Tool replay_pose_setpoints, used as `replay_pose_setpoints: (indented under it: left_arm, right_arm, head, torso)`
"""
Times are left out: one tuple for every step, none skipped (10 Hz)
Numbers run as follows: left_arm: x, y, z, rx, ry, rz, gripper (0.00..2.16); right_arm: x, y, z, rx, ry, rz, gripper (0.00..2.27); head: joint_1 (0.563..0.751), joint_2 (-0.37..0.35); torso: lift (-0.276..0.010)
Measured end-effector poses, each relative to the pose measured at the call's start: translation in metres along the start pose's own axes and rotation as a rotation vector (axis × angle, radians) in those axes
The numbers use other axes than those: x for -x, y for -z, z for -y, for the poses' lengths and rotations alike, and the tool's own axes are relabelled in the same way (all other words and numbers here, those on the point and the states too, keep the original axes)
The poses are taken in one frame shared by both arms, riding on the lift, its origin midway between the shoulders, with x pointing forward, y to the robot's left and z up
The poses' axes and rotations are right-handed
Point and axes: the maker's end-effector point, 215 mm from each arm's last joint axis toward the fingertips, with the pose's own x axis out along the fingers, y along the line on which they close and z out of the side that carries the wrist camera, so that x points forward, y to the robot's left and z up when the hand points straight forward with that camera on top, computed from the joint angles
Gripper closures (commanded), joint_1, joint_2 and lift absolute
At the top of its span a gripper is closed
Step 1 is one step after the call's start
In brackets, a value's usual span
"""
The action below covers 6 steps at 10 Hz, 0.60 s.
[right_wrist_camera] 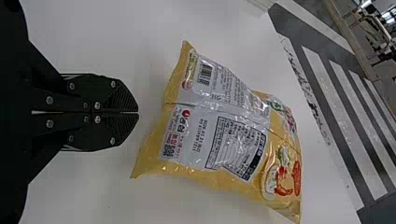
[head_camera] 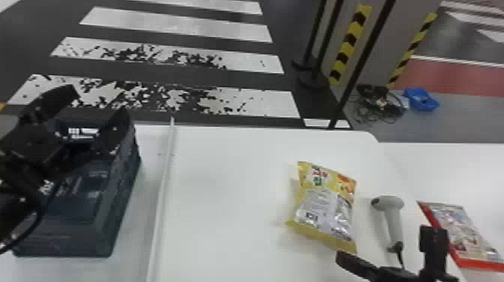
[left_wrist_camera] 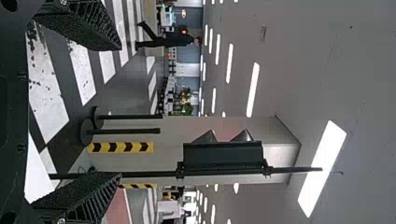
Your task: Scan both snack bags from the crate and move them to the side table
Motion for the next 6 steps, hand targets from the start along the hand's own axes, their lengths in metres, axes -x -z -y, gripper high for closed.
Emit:
replay_pose_setpoints:
  left_arm:
    - [0.0, 0.001, 0.0, 0.001, 0.0, -0.001, 0.03]
    - [0.0, 0.001, 0.001, 0.003, 0.001, -0.001, 0.03]
    - [0.0, 0.002, 0.001, 0.003, 0.001, -0.002, 0.03]
    - [0.0, 0.002, 0.001, 0.002, 0.001, -0.003, 0.03]
    - [0.001, 0.003, 0.001, 0.002, 0.001, -0.004, 0.03]
    - [0.001, 0.003, 0.001, 0.002, 0.001, -0.004, 0.03]
  right_arm:
    - [-0.003, 0.002, 0.0, -0.002, 0.0, 0.003, 2.13]
    - [-0.008, 0.0, 0.003, 0.002, 0.006, 0.002, 2.13]
    - [-0.016, -0.004, 0.007, 0.009, 0.013, -0.002, 2.13]
    - [-0.025, -0.007, 0.012, 0.016, 0.02, -0.008, 2.13]
    - [-0.033, -0.01, 0.016, 0.02, 0.027, -0.016, 2.13]
    - [-0.039, -0.013, 0.022, 0.024, 0.036, -0.019, 2.13]
  head:
    - [0.695, -0.168]
    - [0.695, -0.169]
    - [0.695, -0.17]
    - [0.695, -0.171]
    - [0.695, -0.171]
    - [0.695, -0.173]
  torso:
    - [-0.095]
    - [-0.095]
    - [-0.095]
    - [-0.095]
    - [-0.095]
    - [-0.095]
